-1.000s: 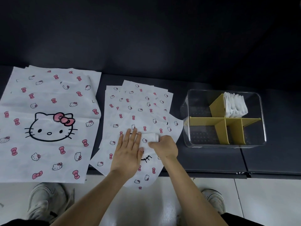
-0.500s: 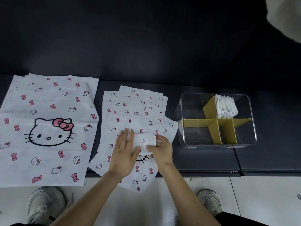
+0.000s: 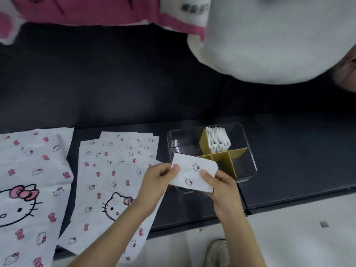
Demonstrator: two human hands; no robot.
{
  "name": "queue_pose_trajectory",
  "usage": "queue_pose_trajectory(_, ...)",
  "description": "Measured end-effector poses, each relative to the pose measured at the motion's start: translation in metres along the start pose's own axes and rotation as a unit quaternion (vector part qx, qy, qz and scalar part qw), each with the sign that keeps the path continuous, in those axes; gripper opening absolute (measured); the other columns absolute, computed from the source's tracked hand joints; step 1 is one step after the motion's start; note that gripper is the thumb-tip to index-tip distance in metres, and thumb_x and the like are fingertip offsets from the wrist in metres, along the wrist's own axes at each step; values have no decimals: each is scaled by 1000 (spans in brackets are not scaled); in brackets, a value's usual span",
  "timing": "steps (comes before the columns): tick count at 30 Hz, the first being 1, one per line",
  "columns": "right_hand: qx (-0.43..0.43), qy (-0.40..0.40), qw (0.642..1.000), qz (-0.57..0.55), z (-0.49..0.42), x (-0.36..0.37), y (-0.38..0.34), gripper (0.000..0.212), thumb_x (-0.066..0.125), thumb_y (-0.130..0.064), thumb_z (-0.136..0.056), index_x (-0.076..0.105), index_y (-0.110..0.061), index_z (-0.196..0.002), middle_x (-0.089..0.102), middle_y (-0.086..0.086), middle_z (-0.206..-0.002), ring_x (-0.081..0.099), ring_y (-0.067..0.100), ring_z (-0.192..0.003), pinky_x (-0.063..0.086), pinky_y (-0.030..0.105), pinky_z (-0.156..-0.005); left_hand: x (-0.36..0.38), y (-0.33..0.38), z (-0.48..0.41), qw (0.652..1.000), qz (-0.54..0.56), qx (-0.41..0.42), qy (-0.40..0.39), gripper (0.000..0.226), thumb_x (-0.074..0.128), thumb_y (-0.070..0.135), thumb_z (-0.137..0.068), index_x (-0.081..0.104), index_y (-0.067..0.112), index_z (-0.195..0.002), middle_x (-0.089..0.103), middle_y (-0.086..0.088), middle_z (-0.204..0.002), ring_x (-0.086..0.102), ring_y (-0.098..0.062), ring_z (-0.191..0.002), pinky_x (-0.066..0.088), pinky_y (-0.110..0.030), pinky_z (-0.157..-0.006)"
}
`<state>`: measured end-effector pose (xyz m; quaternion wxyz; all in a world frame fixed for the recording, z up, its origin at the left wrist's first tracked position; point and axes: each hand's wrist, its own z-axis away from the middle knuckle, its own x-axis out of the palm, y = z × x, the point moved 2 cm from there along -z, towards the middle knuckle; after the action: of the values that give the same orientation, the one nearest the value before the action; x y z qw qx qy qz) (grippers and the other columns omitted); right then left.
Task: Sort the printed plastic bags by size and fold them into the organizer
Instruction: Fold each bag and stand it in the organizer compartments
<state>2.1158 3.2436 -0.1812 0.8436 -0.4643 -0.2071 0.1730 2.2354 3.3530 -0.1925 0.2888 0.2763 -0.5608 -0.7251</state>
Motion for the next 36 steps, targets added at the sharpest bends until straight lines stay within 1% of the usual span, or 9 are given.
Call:
queue_pose_trajectory(3, -72, 111, 991, 21, -16, -46, -21, 11, 68, -1, -83, 71, -10, -86, 74, 6, -87, 70, 22, -83, 54, 31, -69, 42, 10, -26, 988, -134, 69, -37, 14, 56, 23, -94, 70, 21, -90, 65, 16, -85, 58, 6, -78, 41, -6, -71)
queue_pose_trajectory(5, -112, 188, 975, 37, -27, -73, -37, 9, 67, -2, -85, 70, -11, -83, 72, 2, -82, 67, 16, -75, 51, 24, -63, 61, 11, -51, 956, -252, 146, -23, 21, 54, 25, -95, 69, 18, -108, 63, 9, -104, 56, -3, -96, 42, -14, -84)
queue_pose_trajectory(10, -209, 274, 929, 137, -63, -108, -66, 19, 63, -11, -86, 63, -9, -68, 60, 2, -62, 49, 15, -58, 41, 27, -58, 103, 24, -102, 813, -465, 347, -53, 33, 47, 28, -91, 70, 17, -112, 65, -7, -117, 58, -31, -107, 50, -44, -91)
queue_pose_trajectory(13, -237, 281, 908, 203, -85, -107, -75, 27, 58, -12, -88, 55, 0, -64, 48, 3, -54, 35, 7, -45, 31, 19, -46, 122, 27, -125, 702, -596, 362, -145, 41, 37, 35, -97, 56, 25, -132, 43, -7, -145, 37, -34, -135, 21, -48, -111)
queue_pose_trajectory(15, -256, 271, 896, 241, -95, -100, -80, 35, 56, -10, -88, 44, -7, -55, 41, -2, -49, 29, 8, -41, 23, 17, -41, 124, 21, -135, 671, -636, 338, -177, 47, 26, 43, -101, 34, 30, -146, 16, 1, -157, 9, -25, -146, -8, -39, -114)
queue_pose_trajectory(17, -273, 262, 880, 287, -103, -92, -83, 44, 57, -10, -87, 31, -15, -52, 30, -4, -47, 21, 9, -44, 17, 20, -44, 117, 15, -138, 686, -622, 332, -177, 57, 18, 51, -95, 40, 29, -142, 22, -1, -156, 13, -23, -146, -9, -38, -113)
queue_pose_trajectory(22, -294, 199, 862, 363, -119, -73, -82, 49, 59, -6, -85, 25, -17, -52, 24, -3, -47, 18, 12, -47, 16, 23, -47, 99, 5, -139, 663, -639, 365, -138, 45, 34, 44, -91, 66, 26, -117, 59, -4, -131, 54, -26, -123, 26, -48, -106)
queue_pose_trajectory(30, -244, 95, 788, 557, -147, -40, -82, 43, 54, -14, -88, 35, -19, -50, 37, -4, -49, 33, 8, -44, 19, 21, -42, 96, -2, -139, 680, -612, 386, -123, 46, 36, 40, -91, 61, 23, -125, 56, -7, -135, 51, -28, -126, 26, -45, -106)
queue_pose_trajectory(36, -233, 97, 825, 506, -143, -48, -79, 49, 60, -19, -88, 33, -20, -47, 32, -8, -45, 29, 7, -41, 19, 18, -42, 98, -4, -136, 705, -583, 382, -130, 47, 34, 38, -93, 56, 20, -131, 49, -9, -141, 44, -31, -132, 25, -45, -108)
